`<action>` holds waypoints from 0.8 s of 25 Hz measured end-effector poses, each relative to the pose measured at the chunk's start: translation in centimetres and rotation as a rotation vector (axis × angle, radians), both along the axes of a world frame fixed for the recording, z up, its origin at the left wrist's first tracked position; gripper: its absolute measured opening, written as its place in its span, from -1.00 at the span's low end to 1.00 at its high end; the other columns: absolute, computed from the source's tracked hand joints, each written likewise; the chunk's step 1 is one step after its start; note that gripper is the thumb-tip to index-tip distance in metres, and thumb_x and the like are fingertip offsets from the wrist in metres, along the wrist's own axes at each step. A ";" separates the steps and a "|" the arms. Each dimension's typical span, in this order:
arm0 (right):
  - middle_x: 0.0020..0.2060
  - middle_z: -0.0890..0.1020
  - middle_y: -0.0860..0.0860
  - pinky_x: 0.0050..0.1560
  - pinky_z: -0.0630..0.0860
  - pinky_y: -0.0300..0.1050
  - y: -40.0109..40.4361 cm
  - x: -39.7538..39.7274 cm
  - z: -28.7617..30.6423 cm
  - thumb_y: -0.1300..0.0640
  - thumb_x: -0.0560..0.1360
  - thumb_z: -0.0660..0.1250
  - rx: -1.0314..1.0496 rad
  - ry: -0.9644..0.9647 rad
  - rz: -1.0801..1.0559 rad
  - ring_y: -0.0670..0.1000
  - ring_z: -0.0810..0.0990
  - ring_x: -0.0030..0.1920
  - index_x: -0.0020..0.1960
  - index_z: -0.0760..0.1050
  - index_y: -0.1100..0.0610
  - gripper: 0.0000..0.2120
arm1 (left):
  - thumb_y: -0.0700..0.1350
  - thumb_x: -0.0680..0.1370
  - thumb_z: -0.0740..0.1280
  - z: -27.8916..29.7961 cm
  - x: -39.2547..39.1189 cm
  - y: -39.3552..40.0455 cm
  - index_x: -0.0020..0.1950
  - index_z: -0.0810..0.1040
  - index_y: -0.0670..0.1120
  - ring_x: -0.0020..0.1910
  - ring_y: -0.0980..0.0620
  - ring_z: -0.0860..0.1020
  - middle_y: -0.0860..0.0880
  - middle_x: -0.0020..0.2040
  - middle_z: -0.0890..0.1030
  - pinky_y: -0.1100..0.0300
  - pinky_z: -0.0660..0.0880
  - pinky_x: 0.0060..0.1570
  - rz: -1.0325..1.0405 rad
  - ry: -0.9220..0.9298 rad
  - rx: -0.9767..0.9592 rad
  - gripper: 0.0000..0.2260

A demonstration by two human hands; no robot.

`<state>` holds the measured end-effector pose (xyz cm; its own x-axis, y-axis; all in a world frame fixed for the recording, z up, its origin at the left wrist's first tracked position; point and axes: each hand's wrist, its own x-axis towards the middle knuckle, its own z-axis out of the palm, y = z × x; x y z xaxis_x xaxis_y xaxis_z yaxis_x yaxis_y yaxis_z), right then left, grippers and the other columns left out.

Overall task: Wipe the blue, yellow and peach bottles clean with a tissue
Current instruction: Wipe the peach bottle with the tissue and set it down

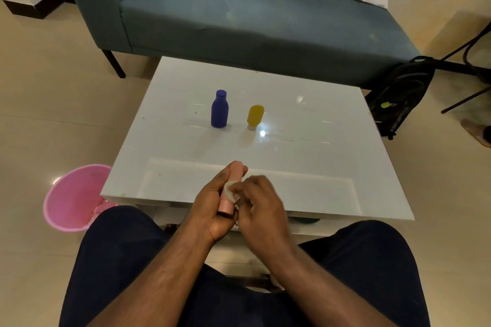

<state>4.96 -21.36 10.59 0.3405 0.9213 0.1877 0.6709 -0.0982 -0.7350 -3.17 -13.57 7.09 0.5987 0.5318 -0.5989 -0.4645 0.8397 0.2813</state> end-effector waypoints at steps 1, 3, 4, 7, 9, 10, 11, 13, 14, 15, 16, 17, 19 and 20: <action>-0.07 0.47 -0.11 -0.09 0.46 -0.36 -0.3 0.0 -0.3 0.33 0.49 0.27 0.006 -0.026 0.028 -0.14 0.50 -0.08 0.05 0.58 0.06 -0.75 | -0.01 0.57 0.38 -0.2 0.0 0.1 0.36 0.57 -0.14 -0.02 -0.05 0.71 -0.11 0.16 0.70 0.04 0.67 -0.12 -0.007 0.009 0.010 -0.61; -0.09 0.47 -0.11 -0.10 0.43 -0.39 0.6 1.2 -0.2 0.29 0.50 0.29 -0.006 -0.022 -0.009 -0.16 0.50 -0.09 0.04 0.59 0.06 -0.80 | 0.02 0.58 0.38 -0.2 0.2 0.0 0.33 0.60 -0.08 -0.05 -0.05 0.72 -0.11 0.14 0.71 0.05 0.65 -0.18 -0.030 0.046 0.057 -0.65; -0.08 0.48 -0.10 -0.10 0.41 -0.44 1.3 2.0 0.1 0.25 0.52 0.29 -0.022 -0.004 -0.054 -0.18 0.49 -0.08 0.02 0.59 0.06 -0.83 | 0.02 0.58 0.38 0.0 0.3 -0.1 0.28 0.62 -0.02 -0.08 -0.04 0.72 -0.10 0.11 0.71 0.08 0.64 -0.23 -0.056 0.082 0.093 -0.70; -0.02 0.52 -0.09 -0.07 0.35 -0.54 2.7 3.7 1.1 0.22 0.55 0.24 -0.070 0.046 -0.166 -0.22 0.48 -0.05 0.04 0.58 0.04 -0.82 | 0.04 0.60 0.34 0.5 0.4 -0.7 0.25 0.63 0.05 -0.24 -0.02 0.69 -0.11 0.05 0.71 0.22 0.49 -0.46 -0.123 0.170 0.206 -0.75; -0.02 0.52 -0.10 -0.07 0.34 -0.55 2.5 3.4 1.2 0.22 0.56 0.23 -0.083 0.056 -0.165 -0.24 0.48 -0.04 0.05 0.57 0.04 -0.81 | 0.05 0.59 0.34 0.2 0.5 -0.8 0.29 0.60 -0.02 -0.33 0.00 0.63 -0.13 -0.02 0.69 0.27 0.41 -0.57 -0.117 0.188 0.217 -0.69; -0.03 0.50 -0.12 -0.07 0.35 -0.54 2.0 3.0 1.0 0.23 0.56 0.23 -0.082 0.056 -0.147 -0.26 0.47 -0.04 0.05 0.57 0.04 -0.82 | 0.05 0.58 0.35 0.0 0.5 -0.8 0.28 0.60 -0.06 -0.37 0.02 0.61 -0.12 -0.08 0.69 0.29 0.38 -0.58 -0.107 0.192 0.210 -0.67; -0.04 0.48 -0.13 -0.06 0.35 -0.54 1.4 2.4 0.8 0.23 0.56 0.24 -0.081 0.046 -0.129 -0.28 0.46 -0.03 0.05 0.56 0.04 -0.82 | 0.06 0.56 0.36 -0.1 0.5 -0.7 0.25 0.60 -0.08 -0.39 0.03 0.59 -0.10 -0.13 0.69 0.29 0.36 -0.58 -0.097 0.187 0.194 -0.67; -0.04 0.47 -0.13 -0.06 0.37 -0.52 0.8 1.9 0.5 0.23 0.55 0.25 -0.076 0.023 -0.116 -0.28 0.46 -0.03 0.06 0.56 0.05 -0.83 | 0.08 0.50 0.40 -0.1 0.6 -0.7 0.21 0.60 -0.08 -0.39 0.04 0.57 -0.10 -0.15 0.69 0.27 0.35 -0.54 -0.090 0.169 0.177 -0.64; -0.03 0.48 -0.14 -0.06 0.38 -0.50 1.0 2.2 0.5 0.22 0.55 0.26 -0.069 0.022 -0.134 -0.26 0.48 -0.04 0.05 0.56 0.04 -0.84 | 0.08 0.50 0.41 0.1 0.6 -0.7 0.22 0.60 -0.05 -0.39 0.04 0.56 -0.10 -0.10 0.68 0.27 0.35 -0.53 -0.100 0.163 0.193 -0.65; -0.03 0.49 -0.14 -0.05 0.40 -0.47 1.4 2.8 0.7 0.21 0.54 0.27 -0.058 0.030 -0.170 -0.24 0.49 -0.05 0.05 0.56 0.04 -0.84 | 0.06 0.52 0.40 0.3 0.5 -0.8 0.25 0.61 -0.01 -0.39 0.05 0.54 -0.11 -0.04 0.66 0.28 0.36 -0.53 -0.116 0.161 0.225 -0.67; -0.03 0.51 -0.14 -0.04 0.43 -0.44 2.0 3.5 0.9 0.20 0.54 0.27 -0.056 0.047 -0.209 -0.22 0.50 -0.05 0.04 0.57 0.02 -0.84 | 0.03 0.55 0.39 0.4 0.5 -0.9 0.29 0.60 0.06 -0.38 0.06 0.52 -0.12 0.04 0.65 0.29 0.36 -0.53 -0.136 0.159 0.271 -0.69; -0.03 0.52 -0.14 -0.03 0.44 -0.42 2.5 4.3 1.2 0.20 0.53 0.28 -0.063 0.065 -0.243 -0.20 0.51 -0.05 0.03 0.57 0.01 -0.84 | -0.04 0.58 0.37 0.8 0.4 -1.0 0.33 0.58 0.12 -0.37 0.06 0.50 -0.12 0.12 0.63 0.30 0.35 -0.53 -0.156 0.151 0.322 -0.68; -0.04 0.54 -0.14 -0.11 0.42 -0.49 3.2 5.2 1.7 0.19 0.53 0.29 -0.087 0.095 -0.282 -0.18 0.52 -0.07 0.01 0.57 -0.02 -0.85 | -0.18 0.60 0.34 0.9 0.4 -1.1 0.37 0.55 0.20 -0.35 0.06 0.45 -0.14 0.21 0.58 0.29 0.33 -0.50 -0.182 0.161 0.424 -0.60; -0.04 0.54 -0.15 -0.15 0.41 -0.51 3.4 5.4 1.7 0.18 0.53 0.29 -0.091 0.121 -0.292 -0.18 0.53 -0.08 0.00 0.56 -0.03 -0.85 | -0.23 0.60 0.33 0.8 0.4 -1.2 0.37 0.54 0.21 -0.34 0.05 0.44 -0.15 0.21 0.57 0.27 0.34 -0.49 -0.190 0.186 0.465 -0.56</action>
<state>10.35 -17.97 12.29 0.6074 0.7927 0.0511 0.5133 -0.3426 -0.7869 -2.76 -14.72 7.89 0.6164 0.6587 -0.4314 -0.2232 0.6715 0.7065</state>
